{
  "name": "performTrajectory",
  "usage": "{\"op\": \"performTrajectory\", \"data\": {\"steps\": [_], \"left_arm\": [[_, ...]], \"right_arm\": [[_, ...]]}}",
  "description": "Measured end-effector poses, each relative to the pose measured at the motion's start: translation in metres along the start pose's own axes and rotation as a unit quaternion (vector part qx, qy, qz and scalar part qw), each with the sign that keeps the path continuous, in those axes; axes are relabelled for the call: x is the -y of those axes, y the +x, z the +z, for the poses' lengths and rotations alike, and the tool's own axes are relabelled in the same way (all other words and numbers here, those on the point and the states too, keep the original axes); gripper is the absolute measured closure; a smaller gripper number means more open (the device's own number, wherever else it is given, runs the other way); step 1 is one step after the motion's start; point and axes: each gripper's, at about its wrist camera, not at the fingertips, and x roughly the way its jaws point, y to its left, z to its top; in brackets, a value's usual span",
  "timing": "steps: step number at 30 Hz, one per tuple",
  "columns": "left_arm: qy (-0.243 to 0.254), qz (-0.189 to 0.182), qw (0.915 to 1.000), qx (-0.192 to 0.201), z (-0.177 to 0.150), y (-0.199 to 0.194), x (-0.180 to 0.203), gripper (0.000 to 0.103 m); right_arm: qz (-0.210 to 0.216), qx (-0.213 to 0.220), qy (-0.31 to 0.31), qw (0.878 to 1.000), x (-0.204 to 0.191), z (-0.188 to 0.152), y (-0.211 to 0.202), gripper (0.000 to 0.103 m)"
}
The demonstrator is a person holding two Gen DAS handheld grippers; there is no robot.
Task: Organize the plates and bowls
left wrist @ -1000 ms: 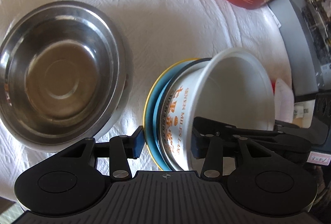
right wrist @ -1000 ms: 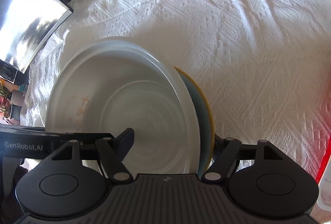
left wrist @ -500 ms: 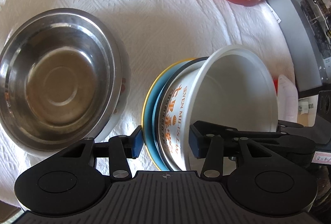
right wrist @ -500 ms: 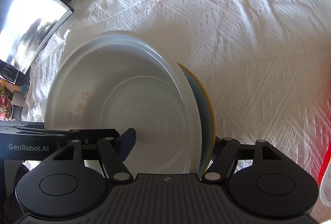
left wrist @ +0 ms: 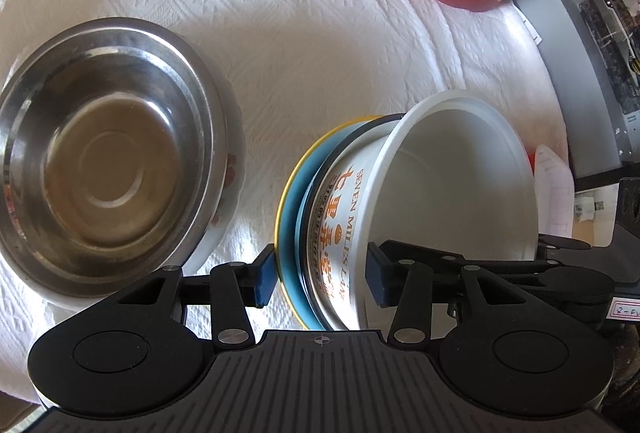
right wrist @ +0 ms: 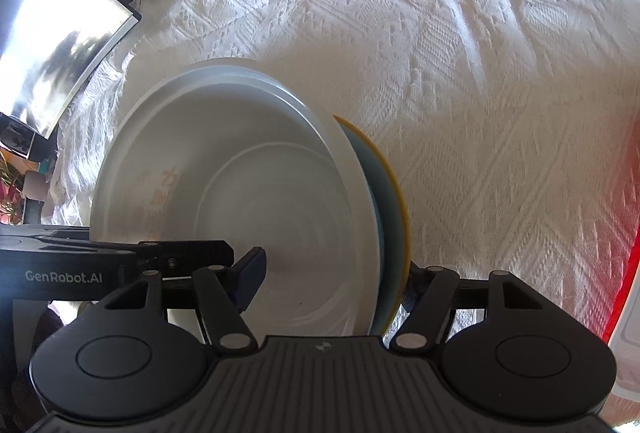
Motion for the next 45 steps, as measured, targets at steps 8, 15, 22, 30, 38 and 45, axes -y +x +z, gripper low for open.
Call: {"op": "performTrajectory", "data": {"steps": [8, 15, 22, 30, 38, 45], "left_arm": [[-0.009, 0.0, 1.0, 0.002, -0.003, -0.004, -0.004, 0.065], [-0.006, 0.006, 0.9998, 0.02, -0.004, -0.022, -0.002, 0.065], [-0.008, 0.001, 0.9988, 0.049, 0.0, -0.048, -0.004, 0.079], [-0.007, 0.018, 0.9988, 0.044, 0.005, -0.041, -0.01, 0.077], [-0.005, 0.0, 0.9999, 0.011, 0.0, -0.013, -0.012, 0.074], [-0.024, -0.024, 0.9994, -0.008, -0.004, 0.007, -0.014, 0.063]], "right_arm": [[-0.021, 0.015, -0.029, 0.999, -0.005, 0.001, -0.005, 0.035], [-0.029, 0.035, -0.04, 0.998, -0.008, 0.009, -0.018, 0.035], [-0.038, 0.05, -0.055, 0.997, -0.014, 0.015, -0.029, 0.035], [-0.046, 0.063, -0.072, 0.994, -0.017, 0.019, -0.038, 0.036], [-0.029, 0.015, -0.028, 0.999, 0.002, 0.014, -0.014, 0.036], [-0.004, -0.011, 0.014, 1.0, 0.013, 0.009, 0.002, 0.036]]}}
